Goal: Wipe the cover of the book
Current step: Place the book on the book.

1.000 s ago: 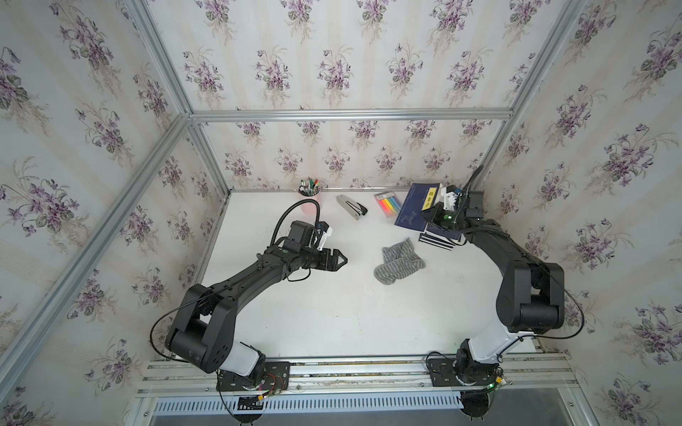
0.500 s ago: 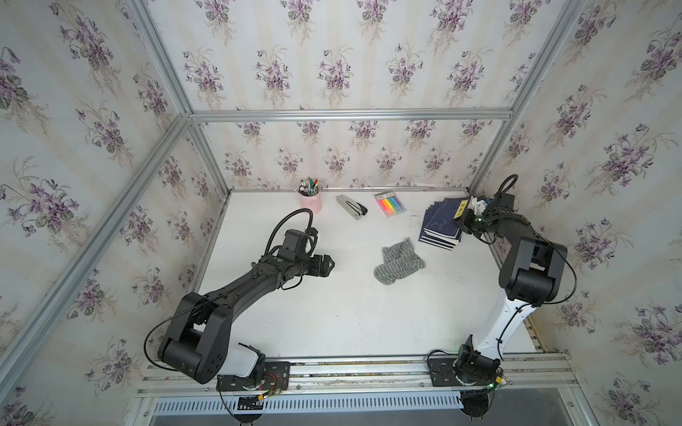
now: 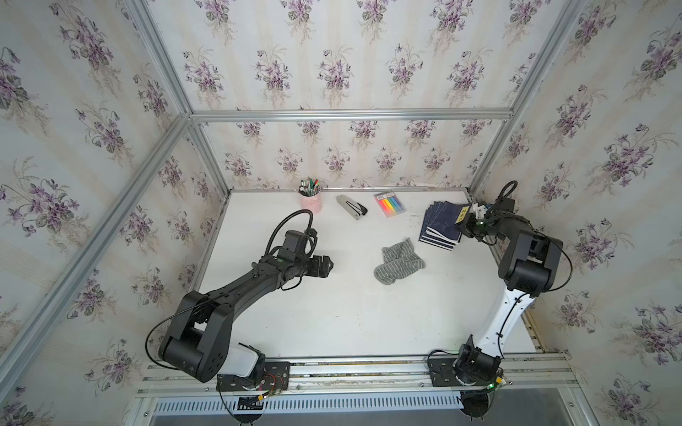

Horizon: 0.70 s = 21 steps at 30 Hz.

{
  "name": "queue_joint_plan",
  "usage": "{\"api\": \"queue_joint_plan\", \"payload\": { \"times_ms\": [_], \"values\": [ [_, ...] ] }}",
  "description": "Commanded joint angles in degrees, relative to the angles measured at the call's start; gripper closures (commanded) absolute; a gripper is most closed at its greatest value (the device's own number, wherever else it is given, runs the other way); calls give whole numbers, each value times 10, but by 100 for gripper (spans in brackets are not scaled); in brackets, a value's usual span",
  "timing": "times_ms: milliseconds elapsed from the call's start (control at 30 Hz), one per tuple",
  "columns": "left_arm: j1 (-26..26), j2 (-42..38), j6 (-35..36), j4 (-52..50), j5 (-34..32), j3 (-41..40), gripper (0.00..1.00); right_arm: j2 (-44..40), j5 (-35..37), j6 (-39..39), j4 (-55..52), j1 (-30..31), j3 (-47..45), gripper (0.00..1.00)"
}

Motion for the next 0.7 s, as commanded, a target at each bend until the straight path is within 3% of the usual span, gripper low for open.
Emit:
{"api": "queue_joint_plan", "payload": {
  "times_ms": [0, 133, 200, 400, 567, 667],
  "values": [
    [1, 4, 10, 13, -5, 4, 11, 11, 77, -24, -34, 0, -3, 100],
    [1, 6, 9, 14, -4, 4, 11, 5, 77, -24, -33, 1, -5, 100],
    [2, 7, 9, 13, -5, 5, 11, 0, 80, -22, -34, 1, -7, 86],
    [1, 11, 13, 11, -14, 5, 10, -59, 99, -12, -17, 1, -27, 55],
    [2, 12, 15, 10, -17, 5, 5, -117, 134, -4, 0, 1, -47, 38],
    [2, 10, 17, 10, -22, 4, 4, -143, 174, 1, -1, 1, -56, 36]
  ]
}}
